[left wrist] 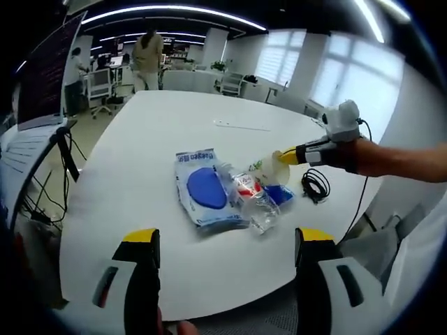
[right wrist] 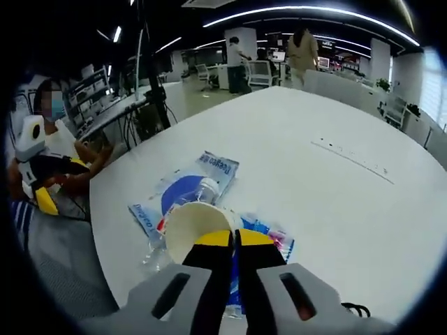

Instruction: Arrange the tabletop items into an orderly group along one side of the table until the central work area is clear of visible clutter.

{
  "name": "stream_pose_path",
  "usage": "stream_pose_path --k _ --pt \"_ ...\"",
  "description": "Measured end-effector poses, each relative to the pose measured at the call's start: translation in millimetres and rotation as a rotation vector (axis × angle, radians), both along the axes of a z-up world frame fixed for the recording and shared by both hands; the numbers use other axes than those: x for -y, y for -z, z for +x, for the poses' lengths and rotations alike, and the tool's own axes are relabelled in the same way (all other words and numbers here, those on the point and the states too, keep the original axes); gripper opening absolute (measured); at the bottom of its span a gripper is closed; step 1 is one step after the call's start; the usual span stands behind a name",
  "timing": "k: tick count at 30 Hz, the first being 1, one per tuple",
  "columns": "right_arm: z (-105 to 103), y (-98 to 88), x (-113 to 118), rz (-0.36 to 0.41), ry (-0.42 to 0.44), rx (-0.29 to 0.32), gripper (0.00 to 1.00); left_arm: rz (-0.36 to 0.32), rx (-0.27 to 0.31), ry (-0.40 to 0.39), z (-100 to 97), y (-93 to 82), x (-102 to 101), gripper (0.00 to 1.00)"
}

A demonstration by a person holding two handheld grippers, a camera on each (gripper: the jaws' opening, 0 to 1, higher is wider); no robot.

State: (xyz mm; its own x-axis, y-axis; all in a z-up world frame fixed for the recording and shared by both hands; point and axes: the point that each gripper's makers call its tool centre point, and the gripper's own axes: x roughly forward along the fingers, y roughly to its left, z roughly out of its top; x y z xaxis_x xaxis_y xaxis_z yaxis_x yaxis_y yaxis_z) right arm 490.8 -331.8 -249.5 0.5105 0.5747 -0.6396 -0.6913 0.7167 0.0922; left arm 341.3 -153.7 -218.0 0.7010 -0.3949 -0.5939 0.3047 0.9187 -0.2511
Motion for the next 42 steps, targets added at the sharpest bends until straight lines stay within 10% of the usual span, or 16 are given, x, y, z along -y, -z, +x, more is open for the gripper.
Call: stream_pose_path --k 42 --pt "109.4 6.2 -31.9 0.114 0.274 -0.101 0.00 -0.029 0.007 -0.081 5.0 -4.6 -30.2 0.81"
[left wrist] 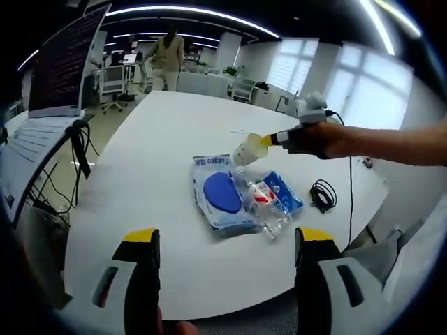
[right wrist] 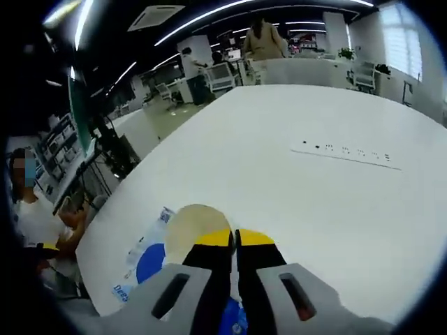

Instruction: Arrange the tabletop items into an orderly group along one side of the table until the central work area is clear of visible clutter.

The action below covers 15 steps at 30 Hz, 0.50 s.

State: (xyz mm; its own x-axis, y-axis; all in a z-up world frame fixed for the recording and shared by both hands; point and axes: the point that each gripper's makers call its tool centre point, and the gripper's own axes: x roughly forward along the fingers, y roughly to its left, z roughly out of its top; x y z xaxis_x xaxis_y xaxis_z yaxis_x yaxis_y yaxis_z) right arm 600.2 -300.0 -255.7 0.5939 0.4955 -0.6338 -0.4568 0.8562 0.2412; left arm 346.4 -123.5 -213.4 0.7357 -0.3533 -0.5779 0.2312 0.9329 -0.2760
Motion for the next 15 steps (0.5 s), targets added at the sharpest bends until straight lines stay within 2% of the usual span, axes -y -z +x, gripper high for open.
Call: stream_pose_path --k 5,15 --pt "17.6 10.2 1.2 -0.022 0.014 -0.022 0.00 0.000 -0.007 -0.014 -3.3 1.2 -4.7 0.81" --pt "31.6 15.8 -8.9 -0.026 0.026 -0.049 0.00 0.009 -0.023 -0.025 -7.8 4.9 -10.4 0.81"
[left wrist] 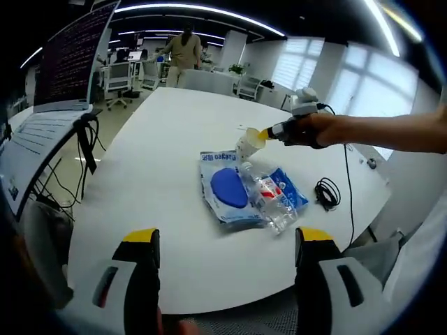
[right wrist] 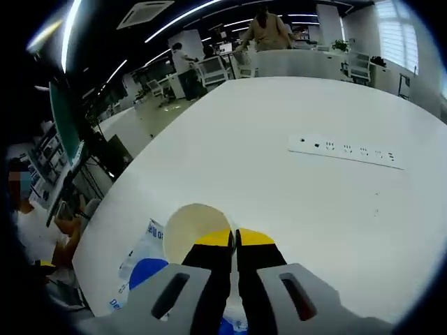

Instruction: Arrange the tabletop items into an orderly group along one side of the table until the central work area is clear of visible clutter.

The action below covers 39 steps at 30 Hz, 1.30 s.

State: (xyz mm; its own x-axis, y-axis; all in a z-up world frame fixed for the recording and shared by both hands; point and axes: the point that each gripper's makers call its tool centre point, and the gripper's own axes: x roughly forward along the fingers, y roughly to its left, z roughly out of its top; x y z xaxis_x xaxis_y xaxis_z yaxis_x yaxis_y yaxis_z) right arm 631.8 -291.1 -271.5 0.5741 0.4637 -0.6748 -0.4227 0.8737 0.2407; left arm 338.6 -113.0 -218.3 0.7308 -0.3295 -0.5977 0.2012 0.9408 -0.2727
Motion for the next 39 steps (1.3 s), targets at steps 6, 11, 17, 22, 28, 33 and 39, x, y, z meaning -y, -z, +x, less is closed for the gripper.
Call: stream_pose_path --k 6,11,17,22,28,33,39 --pt "6.8 0.1 -5.9 -0.009 -0.001 0.002 0.00 0.002 -0.001 -0.008 -0.3 -0.6 -2.9 0.81" --pt "7.9 -0.6 -7.3 -0.015 0.003 -0.002 0.00 0.003 -0.001 -0.010 0.1 -1.2 -3.6 0.81" --pt "15.5 1.4 -7.0 -0.023 -0.001 0.001 0.00 0.003 -0.003 -0.011 -0.3 -0.8 -3.7 0.81" --pt "16.1 -6.1 -5.5 -0.042 -0.004 0.040 0.03 0.003 0.000 -0.013 0.9 -1.7 -4.4 0.81" --pt "16.8 -11.2 -4.5 -0.039 -0.014 0.050 0.04 0.004 0.002 -0.013 0.3 -2.0 -4.4 0.81" --pt "17.3 -16.8 -1.8 -0.035 -0.021 0.063 0.05 0.003 0.004 -0.014 -0.1 -2.2 -3.2 0.81" --pt "17.9 -27.8 4.4 -0.046 -0.047 0.099 0.06 0.002 0.008 -0.003 1.3 -2.9 2.5 0.81"
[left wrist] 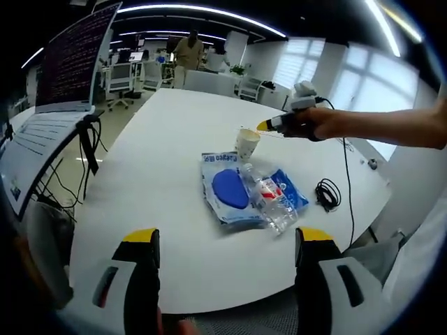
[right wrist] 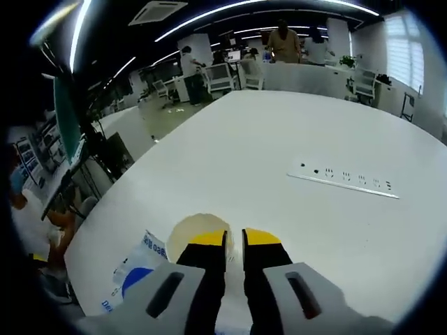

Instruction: Arrange the tabletop items into an orderly group along one side of the table until the central work area is clear of visible clutter.

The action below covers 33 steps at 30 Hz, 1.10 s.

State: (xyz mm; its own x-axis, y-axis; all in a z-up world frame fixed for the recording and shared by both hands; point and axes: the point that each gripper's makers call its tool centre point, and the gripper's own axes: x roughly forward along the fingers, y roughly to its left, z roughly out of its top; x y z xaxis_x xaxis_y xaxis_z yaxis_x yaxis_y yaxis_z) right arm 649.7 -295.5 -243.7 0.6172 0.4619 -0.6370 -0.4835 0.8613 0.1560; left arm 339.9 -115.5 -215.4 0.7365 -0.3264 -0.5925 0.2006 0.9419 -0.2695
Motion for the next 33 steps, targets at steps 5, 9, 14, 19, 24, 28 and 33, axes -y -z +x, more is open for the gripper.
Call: stream_pose_path --k 5,9,14,19,24,28,33 --pt "-3.5 -4.5 10.4 -0.009 -0.010 0.019 0.07 0.002 0.008 0.018 3.1 -2.4 4.7 0.81" --pt "-8.5 -7.9 21.3 -0.010 -0.009 0.030 0.07 0.001 0.012 0.029 4.9 -3.6 9.7 0.81" --pt "-21.8 -10.0 37.2 -0.034 -0.020 0.049 0.07 0.003 0.011 0.052 5.3 -2.9 18.7 0.81" --pt "-43.8 -12.9 60.9 -0.085 -0.030 0.095 0.08 -0.001 0.007 0.086 6.3 -1.7 30.2 0.81" --pt "-67.2 -15.1 81.1 -0.091 -0.040 0.111 0.13 0.003 0.004 0.125 7.5 -1.4 42.4 0.81" --pt "-86.6 -14.3 104.9 -0.108 -0.024 0.111 0.14 0.000 0.002 0.148 10.3 -1.3 50.4 0.81" --pt "-106.5 -12.5 133.9 -0.104 0.021 0.100 0.14 0.009 -0.003 0.187 12.3 -0.7 60.9 0.81"
